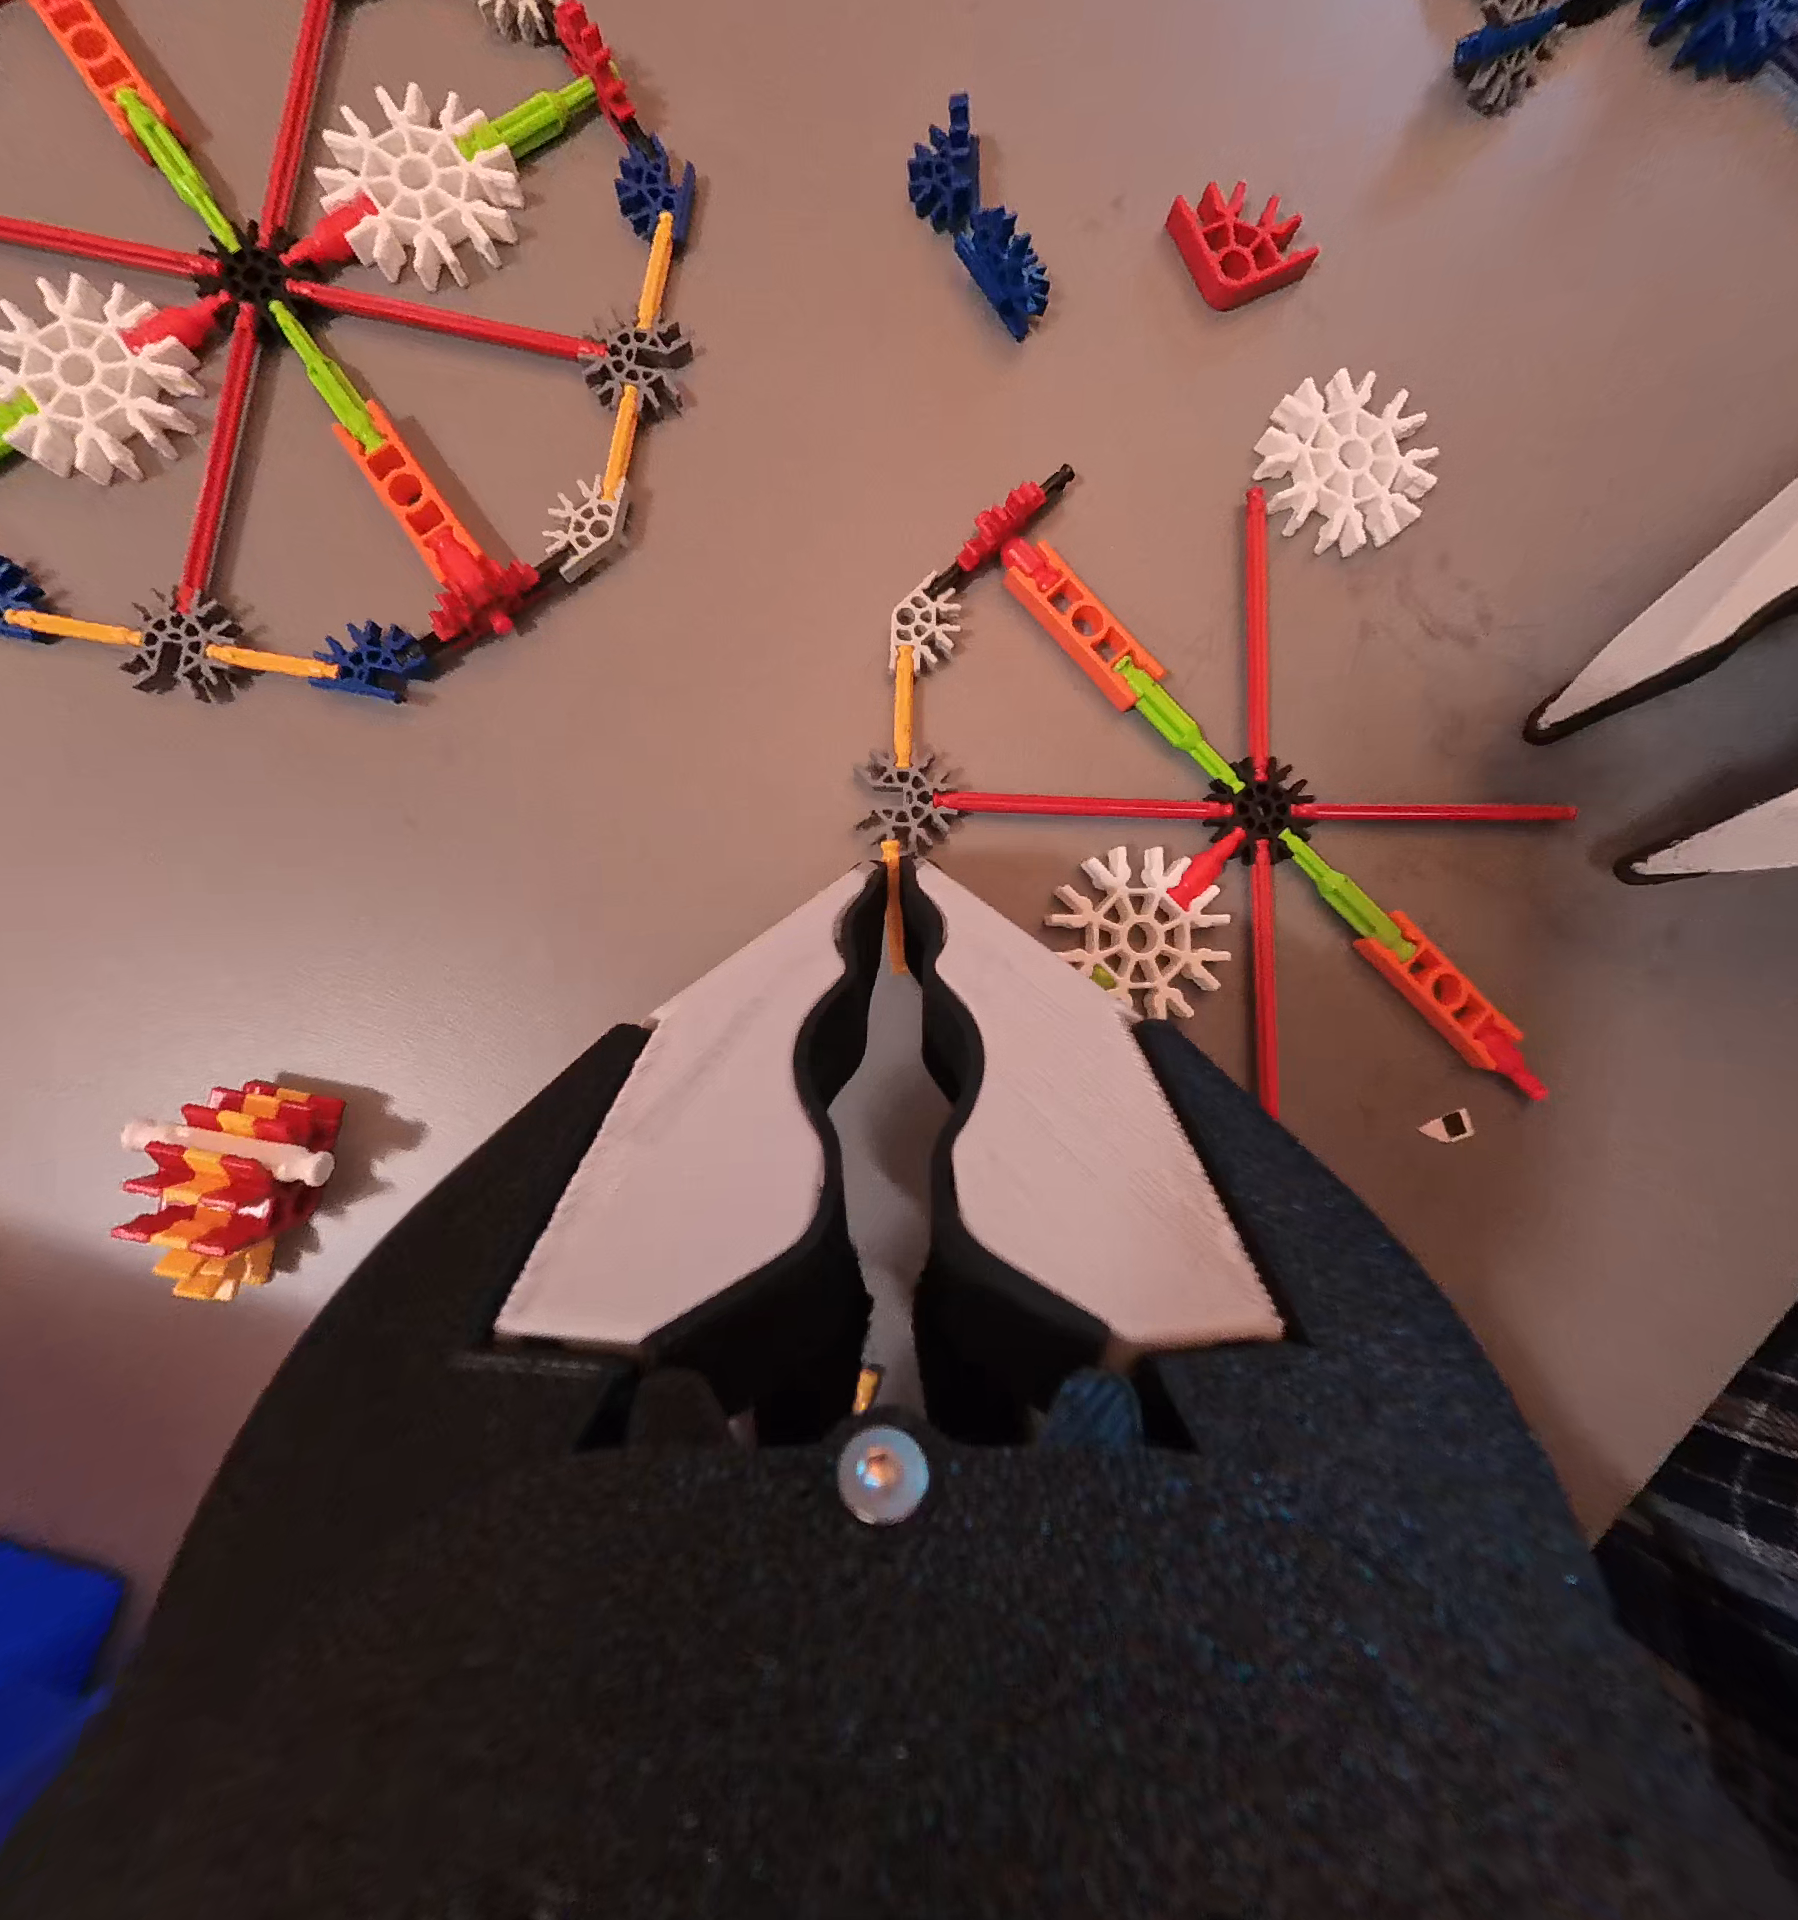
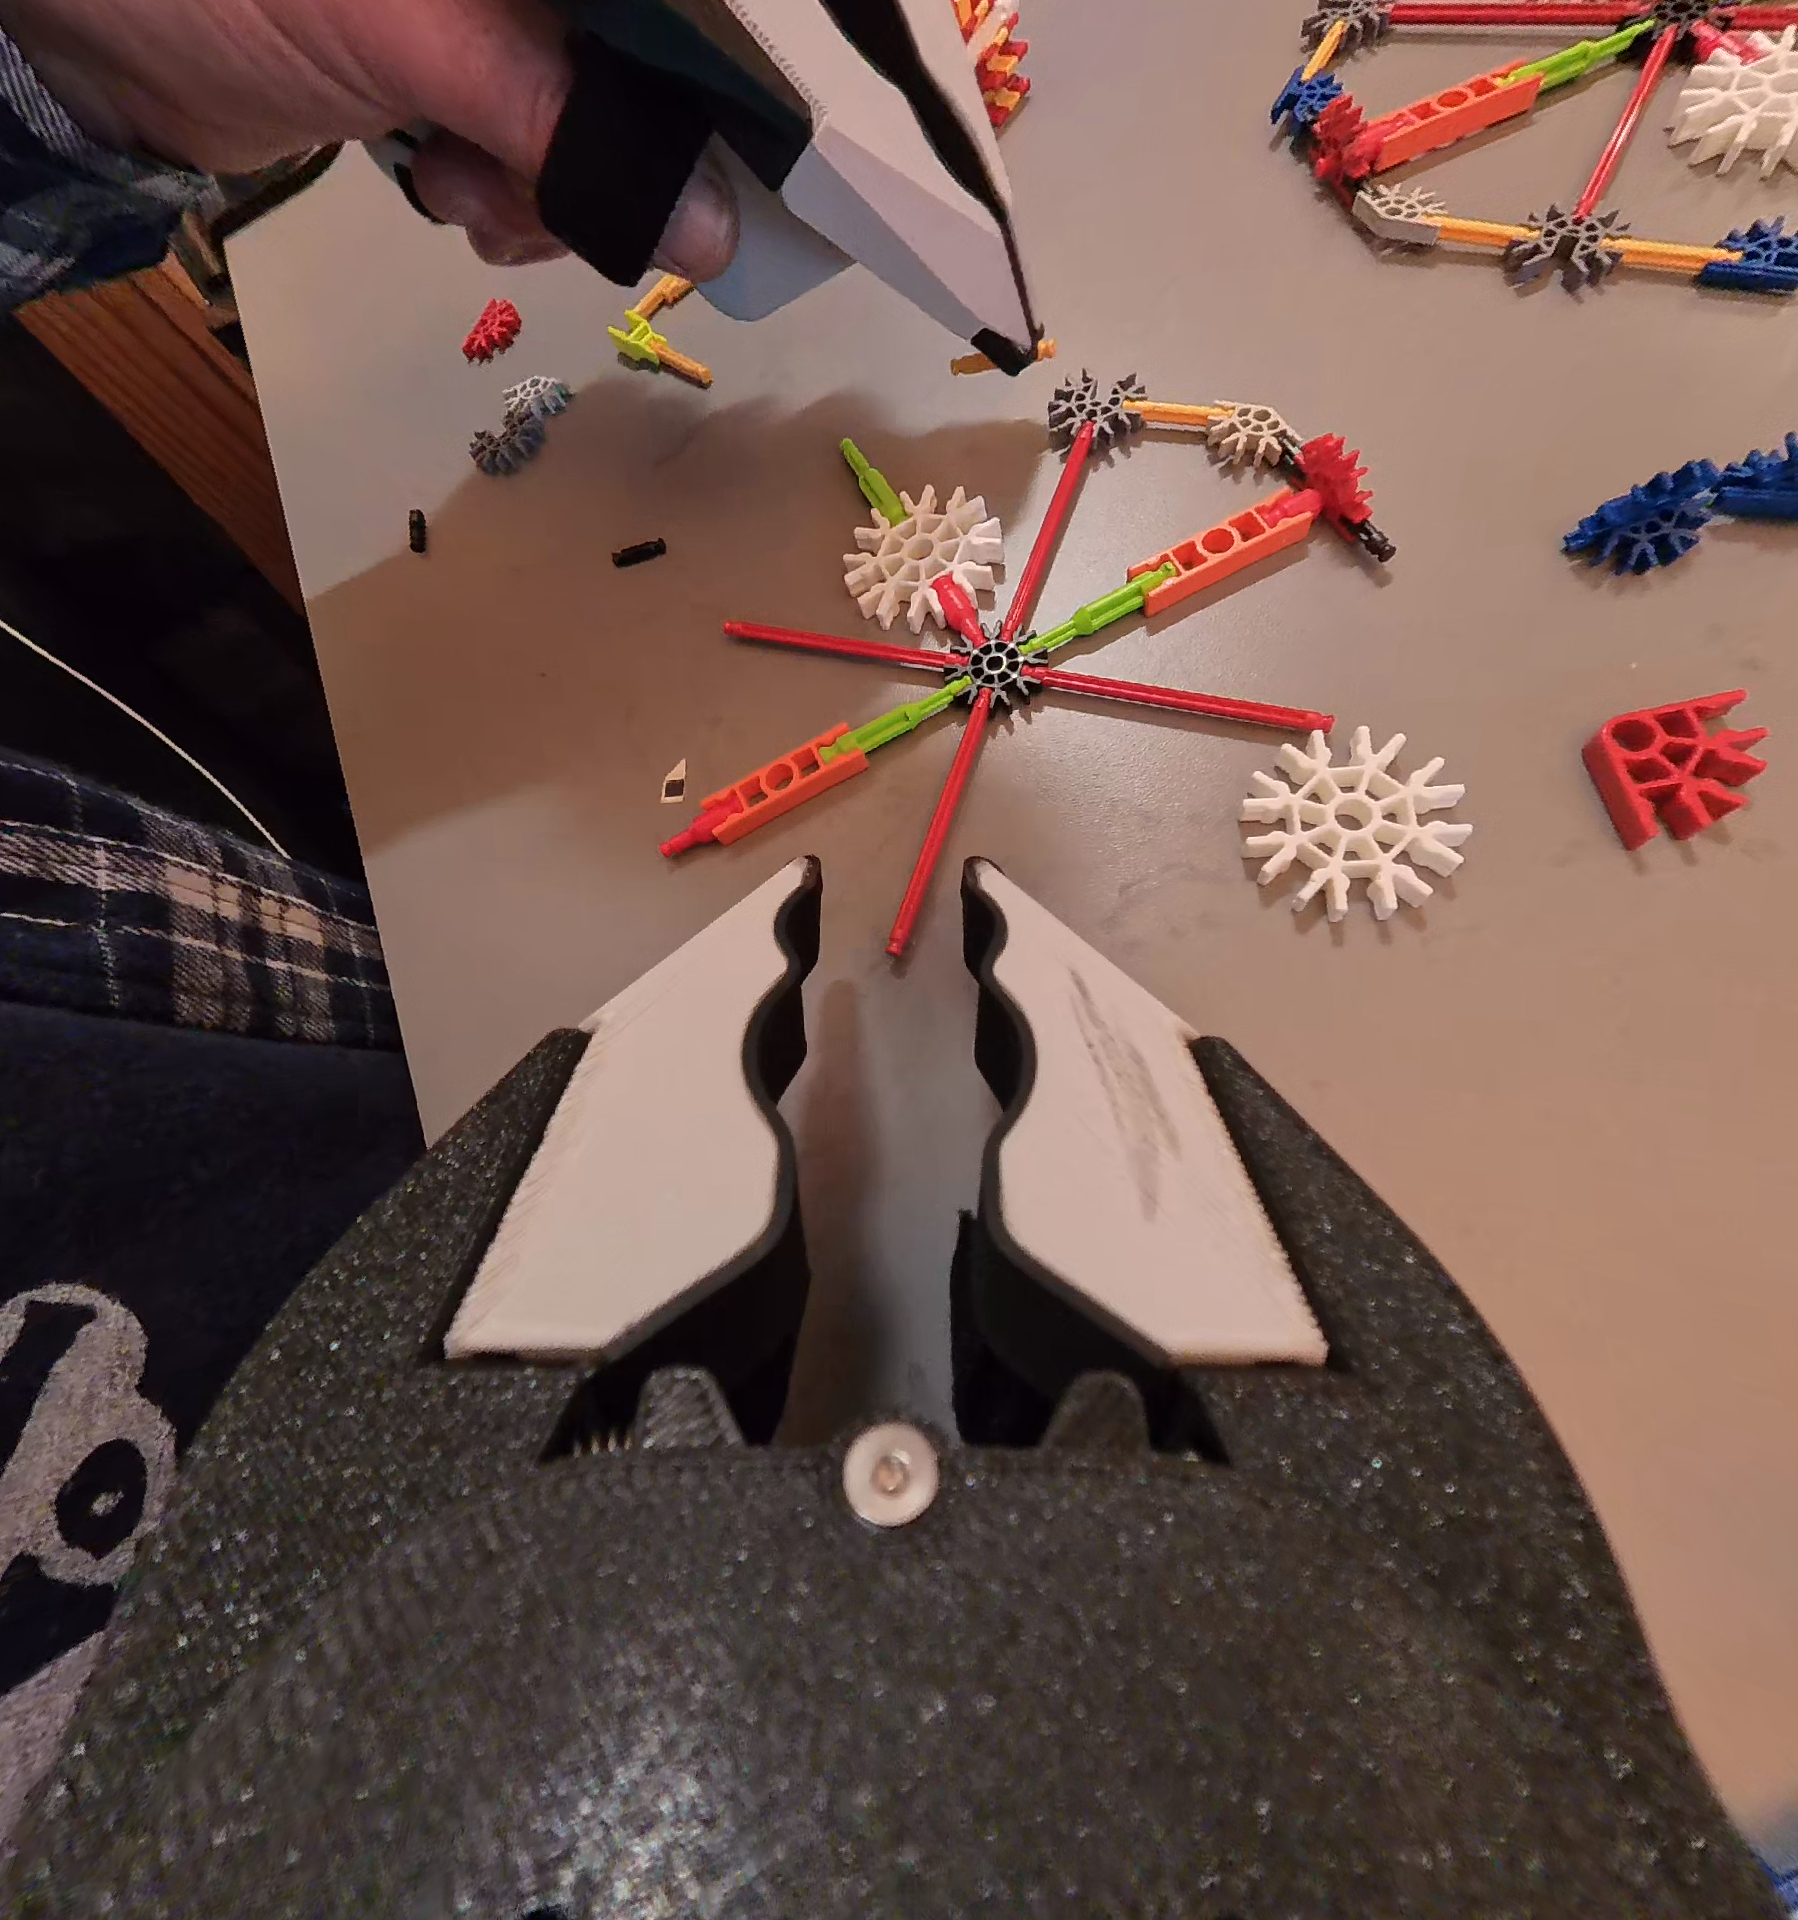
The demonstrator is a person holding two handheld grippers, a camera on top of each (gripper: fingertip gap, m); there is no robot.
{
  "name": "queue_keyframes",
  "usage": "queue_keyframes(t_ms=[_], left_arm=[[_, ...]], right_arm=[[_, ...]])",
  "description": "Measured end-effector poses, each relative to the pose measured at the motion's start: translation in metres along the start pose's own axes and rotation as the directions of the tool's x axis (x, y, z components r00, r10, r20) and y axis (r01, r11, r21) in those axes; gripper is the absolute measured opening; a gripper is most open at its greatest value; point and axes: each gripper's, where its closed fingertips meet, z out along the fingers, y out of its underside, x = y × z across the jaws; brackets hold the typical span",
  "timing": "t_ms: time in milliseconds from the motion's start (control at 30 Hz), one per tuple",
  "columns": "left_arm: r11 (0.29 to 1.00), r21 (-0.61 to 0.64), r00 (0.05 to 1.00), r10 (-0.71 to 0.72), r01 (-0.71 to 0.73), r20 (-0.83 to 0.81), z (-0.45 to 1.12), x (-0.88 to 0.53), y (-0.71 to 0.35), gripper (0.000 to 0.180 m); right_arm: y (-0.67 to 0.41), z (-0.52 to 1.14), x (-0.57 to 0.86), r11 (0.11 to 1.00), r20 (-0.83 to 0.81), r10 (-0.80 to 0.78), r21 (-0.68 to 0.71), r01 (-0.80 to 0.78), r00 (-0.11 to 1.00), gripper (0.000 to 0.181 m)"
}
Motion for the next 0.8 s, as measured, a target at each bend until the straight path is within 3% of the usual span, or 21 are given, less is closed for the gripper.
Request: queue_keyframes(t_ms=[800], left_arm=[[0.999, -0.037, 0.999, 0.032, -0.032, -0.004, 0.011, 0.002, 0.0, 0.001]], right_arm=[[-0.002, 0.0, -0.002, 1.0, 0.013, 0.006, 0.011, -0.006, 1.0, 0.026]])
